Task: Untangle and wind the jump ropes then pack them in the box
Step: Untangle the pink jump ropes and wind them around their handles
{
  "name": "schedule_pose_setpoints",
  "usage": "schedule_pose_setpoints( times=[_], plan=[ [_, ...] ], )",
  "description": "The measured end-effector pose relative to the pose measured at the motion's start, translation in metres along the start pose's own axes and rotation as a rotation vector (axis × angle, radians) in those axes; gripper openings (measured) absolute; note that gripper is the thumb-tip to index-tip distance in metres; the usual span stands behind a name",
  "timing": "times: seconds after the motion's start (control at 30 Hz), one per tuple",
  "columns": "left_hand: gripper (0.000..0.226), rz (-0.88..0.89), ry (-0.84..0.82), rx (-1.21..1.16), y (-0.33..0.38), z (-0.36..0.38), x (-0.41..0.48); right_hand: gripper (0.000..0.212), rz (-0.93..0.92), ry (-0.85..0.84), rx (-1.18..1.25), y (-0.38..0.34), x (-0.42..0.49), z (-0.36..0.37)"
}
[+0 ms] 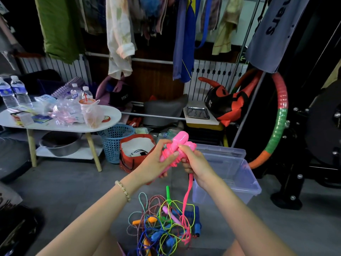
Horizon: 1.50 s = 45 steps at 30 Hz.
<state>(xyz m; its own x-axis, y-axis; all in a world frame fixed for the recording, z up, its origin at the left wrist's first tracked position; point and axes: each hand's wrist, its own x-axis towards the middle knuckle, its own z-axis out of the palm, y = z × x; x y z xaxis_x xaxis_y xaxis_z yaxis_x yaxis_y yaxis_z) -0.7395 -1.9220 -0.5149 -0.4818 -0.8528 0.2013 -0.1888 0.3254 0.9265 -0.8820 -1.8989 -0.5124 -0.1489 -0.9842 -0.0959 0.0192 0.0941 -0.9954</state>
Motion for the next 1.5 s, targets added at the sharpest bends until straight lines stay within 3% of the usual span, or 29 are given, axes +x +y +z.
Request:
schedule_pose_setpoints(
  times=[0.17, 0.23, 0.37, 0.43, 0.5, 0.63, 0.83, 0.9, 0.97, 1.1, 1.2, 1.33, 1.4, 1.5],
  plan=[
    [0.052, 0.084, 0.17, 0.547, -0.002, 0.001, -0.005, 0.027, -0.002, 0.009, 0.127, 0.002, -0.002, 0.005],
    [0.055, 0.078, 0.19, 0.632, -0.001, 0.002, -0.007, 0.027, -0.009, 0.002, 0.113, 0.004, -0.002, 0.005],
    [0.037, 0.069, 0.125, 0.277, -0.004, -0.006, -0.001, 0.034, -0.045, -0.14, 0.027, 0.009, -0.002, -0.001],
    [0.028, 0.031, 0.169, 0.082, -0.006, -0.01, 0.004, 0.022, -0.108, -0.223, -0.089, 0.012, -0.003, -0.005],
    [0.029, -0.043, 0.249, -0.031, -0.007, -0.015, 0.008, 0.009, -0.188, -0.265, -0.253, 0.02, -0.006, -0.008],
    [0.039, -0.144, 0.332, -0.107, -0.012, -0.026, 0.01, 0.017, -0.3, -0.216, -0.49, 0.025, -0.013, -0.015],
    [0.041, -0.03, 0.008, 0.182, -0.011, -0.037, 0.007, 0.016, -0.463, -0.159, -0.462, -0.016, -0.005, -0.027],
    [0.051, -0.002, -0.107, 0.416, -0.008, -0.045, 0.01, 0.011, -0.479, -0.196, -0.484, -0.024, -0.001, -0.029],
    [0.058, 0.017, -0.201, 0.693, 0.001, -0.044, 0.012, 0.019, -0.485, -0.254, -0.522, -0.03, 0.0, -0.024],
    [0.034, 0.093, -0.236, 0.872, 0.029, -0.031, 0.008, 0.021, -0.469, -0.378, -0.621, -0.049, 0.007, -0.016],
    [0.04, 0.11, -0.203, 0.789, 0.031, -0.031, 0.007, 0.026, -0.434, -0.483, -0.637, -0.056, 0.011, -0.015],
    [0.027, 0.101, -0.356, 0.547, 0.036, -0.027, -0.002, 0.033, -0.373, -0.573, -0.482, -0.051, 0.01, -0.009],
    [0.012, 0.082, -0.411, 0.305, 0.03, -0.026, -0.005, 0.052, -0.335, -0.547, -0.388, -0.049, 0.01, -0.009],
    [0.018, 0.028, -0.459, 0.062, 0.012, -0.029, -0.007, 0.076, -0.174, -0.565, -0.287, -0.045, 0.009, -0.013]
  ],
)
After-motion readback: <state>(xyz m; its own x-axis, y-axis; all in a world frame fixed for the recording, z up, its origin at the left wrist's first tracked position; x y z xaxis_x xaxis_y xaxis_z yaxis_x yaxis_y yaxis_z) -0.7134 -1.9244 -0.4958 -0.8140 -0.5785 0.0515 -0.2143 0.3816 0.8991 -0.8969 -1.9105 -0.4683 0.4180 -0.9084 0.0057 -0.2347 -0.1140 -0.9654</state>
